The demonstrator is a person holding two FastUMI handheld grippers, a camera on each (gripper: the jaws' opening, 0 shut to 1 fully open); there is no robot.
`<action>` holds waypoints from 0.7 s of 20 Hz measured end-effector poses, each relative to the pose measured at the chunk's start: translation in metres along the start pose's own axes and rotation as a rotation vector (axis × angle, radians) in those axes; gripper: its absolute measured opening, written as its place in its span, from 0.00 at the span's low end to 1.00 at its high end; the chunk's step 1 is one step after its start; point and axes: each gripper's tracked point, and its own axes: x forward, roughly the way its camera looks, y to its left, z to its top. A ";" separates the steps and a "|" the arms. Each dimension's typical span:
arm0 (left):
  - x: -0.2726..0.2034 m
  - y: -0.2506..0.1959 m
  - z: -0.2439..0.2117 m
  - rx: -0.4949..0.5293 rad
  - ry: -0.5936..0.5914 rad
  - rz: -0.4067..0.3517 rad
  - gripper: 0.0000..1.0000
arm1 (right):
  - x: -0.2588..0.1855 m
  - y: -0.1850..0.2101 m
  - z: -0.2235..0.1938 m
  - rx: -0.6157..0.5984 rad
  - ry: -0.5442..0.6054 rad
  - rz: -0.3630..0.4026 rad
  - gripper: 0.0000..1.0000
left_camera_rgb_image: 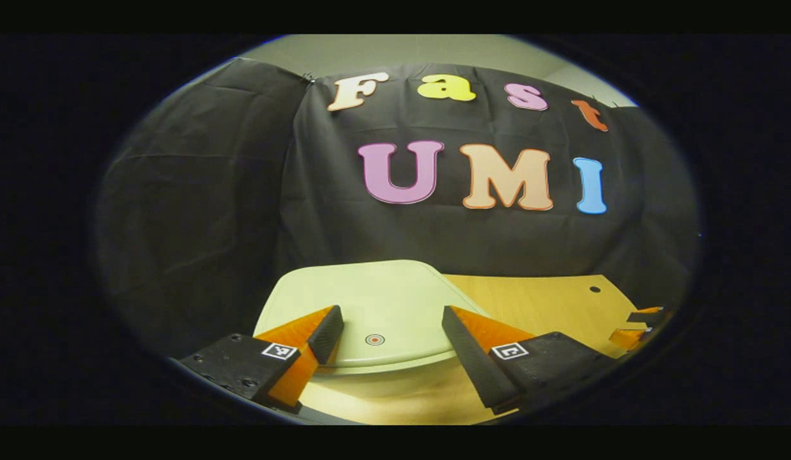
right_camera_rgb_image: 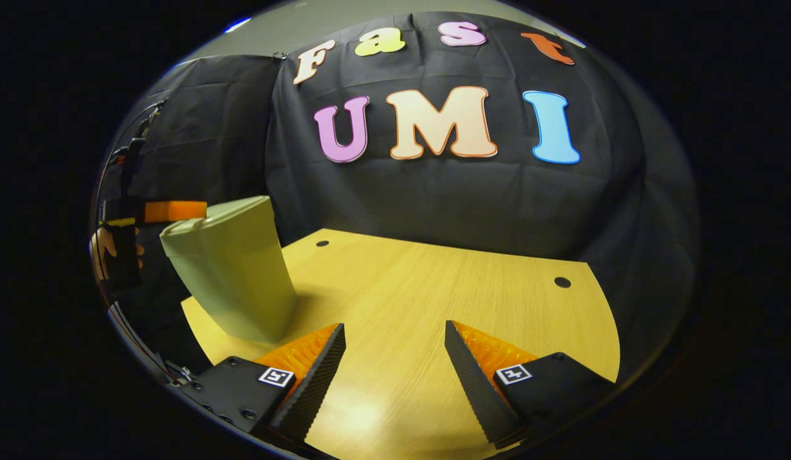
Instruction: Press the lid of the desktop garbage bin to open it, pick up the crumpled paper on the desktop and throw it into the bin, then pick up the pop can on the desktop and drop it into the bin, and finally close the garbage bin lid.
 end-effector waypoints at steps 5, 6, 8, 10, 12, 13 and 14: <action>-0.004 -0.045 0.043 0.053 -0.155 -0.104 0.93 | -0.035 -0.004 0.060 0.023 -0.155 -0.025 0.98; -0.007 -0.060 0.054 0.073 -0.205 -0.131 0.92 | -0.046 -0.007 0.078 0.032 -0.206 -0.038 0.98; -0.011 -0.096 0.072 0.080 -0.302 -0.199 0.94 | -0.072 -0.018 0.112 0.057 -0.321 -0.087 0.98; -0.013 -0.140 0.078 0.055 -0.343 -0.290 0.92 | -0.097 -0.031 0.141 0.081 -0.423 -0.138 0.98; -0.018 -0.177 0.080 0.031 -0.361 -0.372 0.93 | -0.117 -0.039 0.157 0.085 -0.489 -0.184 0.97; -0.020 -0.196 0.083 0.018 -0.365 -0.413 0.93 | -0.124 -0.045 0.161 0.079 -0.505 -0.210 0.97; -0.022 -0.212 0.084 0.005 -0.369 -0.456 0.93 | -0.130 -0.050 0.164 0.075 -0.514 -0.235 0.97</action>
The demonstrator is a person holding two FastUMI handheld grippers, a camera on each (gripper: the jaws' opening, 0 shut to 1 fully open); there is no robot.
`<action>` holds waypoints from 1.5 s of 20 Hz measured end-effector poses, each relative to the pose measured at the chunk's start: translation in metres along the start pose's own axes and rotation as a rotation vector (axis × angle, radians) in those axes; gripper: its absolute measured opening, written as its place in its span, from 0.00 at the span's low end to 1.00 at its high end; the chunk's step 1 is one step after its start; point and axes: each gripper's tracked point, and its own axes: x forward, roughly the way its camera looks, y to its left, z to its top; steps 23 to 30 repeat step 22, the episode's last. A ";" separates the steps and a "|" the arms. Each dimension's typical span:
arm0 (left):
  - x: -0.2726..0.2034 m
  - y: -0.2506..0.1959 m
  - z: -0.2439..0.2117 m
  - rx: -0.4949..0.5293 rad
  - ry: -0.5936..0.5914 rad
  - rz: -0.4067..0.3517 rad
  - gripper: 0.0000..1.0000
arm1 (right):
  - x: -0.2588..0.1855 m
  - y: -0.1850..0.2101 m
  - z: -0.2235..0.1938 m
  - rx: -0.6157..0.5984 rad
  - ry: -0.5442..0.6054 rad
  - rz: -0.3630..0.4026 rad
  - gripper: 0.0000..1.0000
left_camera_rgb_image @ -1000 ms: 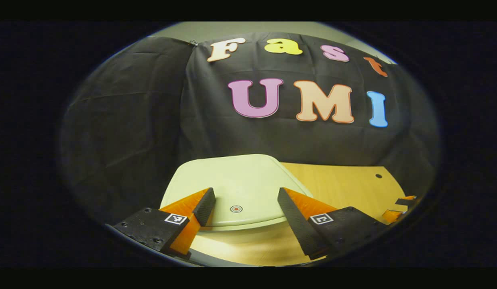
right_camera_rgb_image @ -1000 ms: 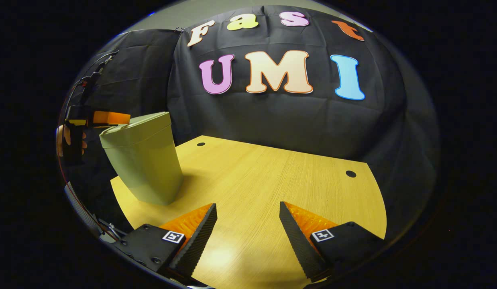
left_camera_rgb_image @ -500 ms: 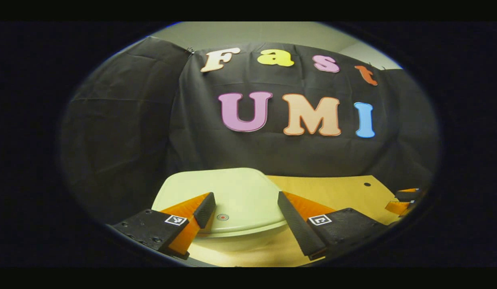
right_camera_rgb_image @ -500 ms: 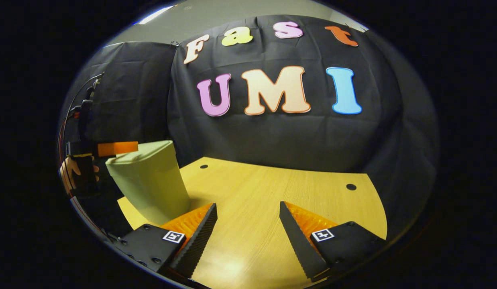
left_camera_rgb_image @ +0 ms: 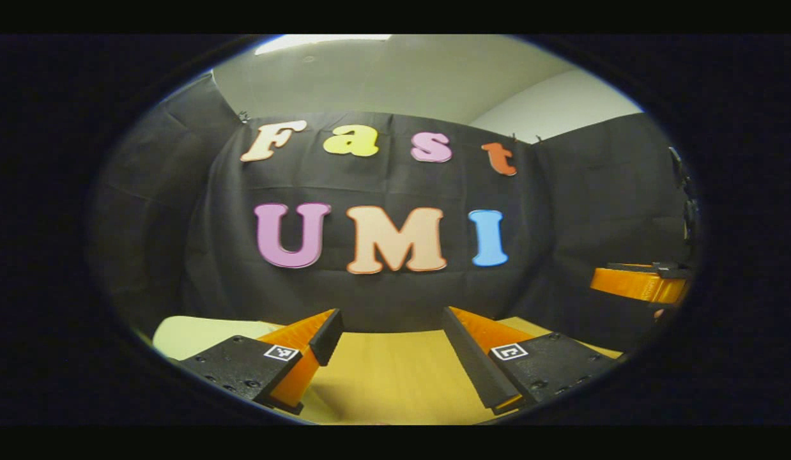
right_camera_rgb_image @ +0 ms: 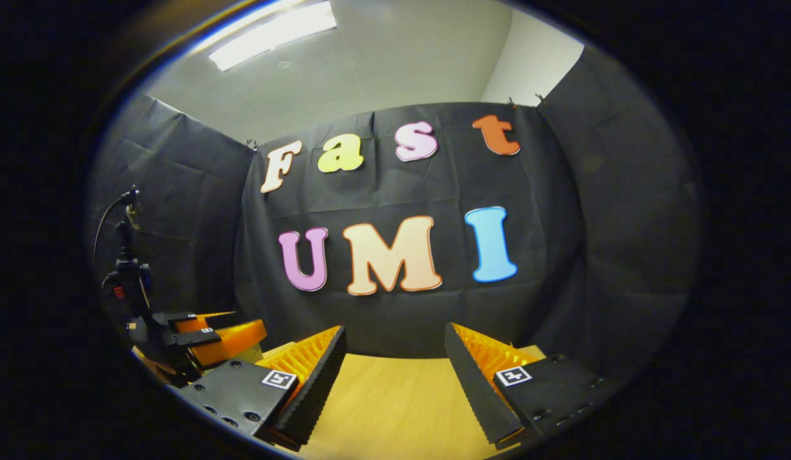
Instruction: Press the lid of the desktop garbage bin to open it, pick up the crumpled paper on the desktop and throw it into the bin, then pick up the pop can on the desktop and drop it into the bin, and finally close the garbage bin lid.
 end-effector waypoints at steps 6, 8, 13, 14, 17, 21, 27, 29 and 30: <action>0.012 -0.049 0.003 -0.006 -0.014 -0.136 0.92 | -0.027 -0.020 0.023 0.001 -0.059 -0.078 0.96; 0.011 -0.056 0.002 -0.016 -0.014 -0.160 0.93 | -0.031 -0.025 0.025 0.000 -0.063 -0.095 0.96; 0.003 -0.051 0.010 -0.038 -0.037 -0.157 0.93 | -0.035 -0.016 0.041 -0.013 -0.115 -0.087 0.96; 0.002 -0.048 0.012 -0.032 -0.040 -0.151 0.92 | -0.033 -0.012 0.046 -0.015 -0.129 -0.076 0.96; -0.001 -0.037 0.015 -0.016 -0.048 -0.132 0.93 | -0.024 -0.001 0.044 -0.029 -0.127 -0.052 0.97; -0.001 -0.031 0.011 0.001 -0.039 -0.118 0.93 | -0.017 0.007 0.039 -0.043 -0.118 -0.026 0.97; 0.000 -0.031 0.011 0.004 -0.041 -0.116 0.93 | -0.014 0.008 0.037 -0.044 -0.116 -0.023 0.97; 0.000 -0.031 0.011 0.004 -0.041 -0.116 0.93 | -0.014 0.008 0.037 -0.044 -0.116 -0.023 0.97; 0.000 -0.031 0.011 0.004 -0.041 -0.116 0.93 | -0.014 0.008 0.037 -0.044 -0.116 -0.023 0.97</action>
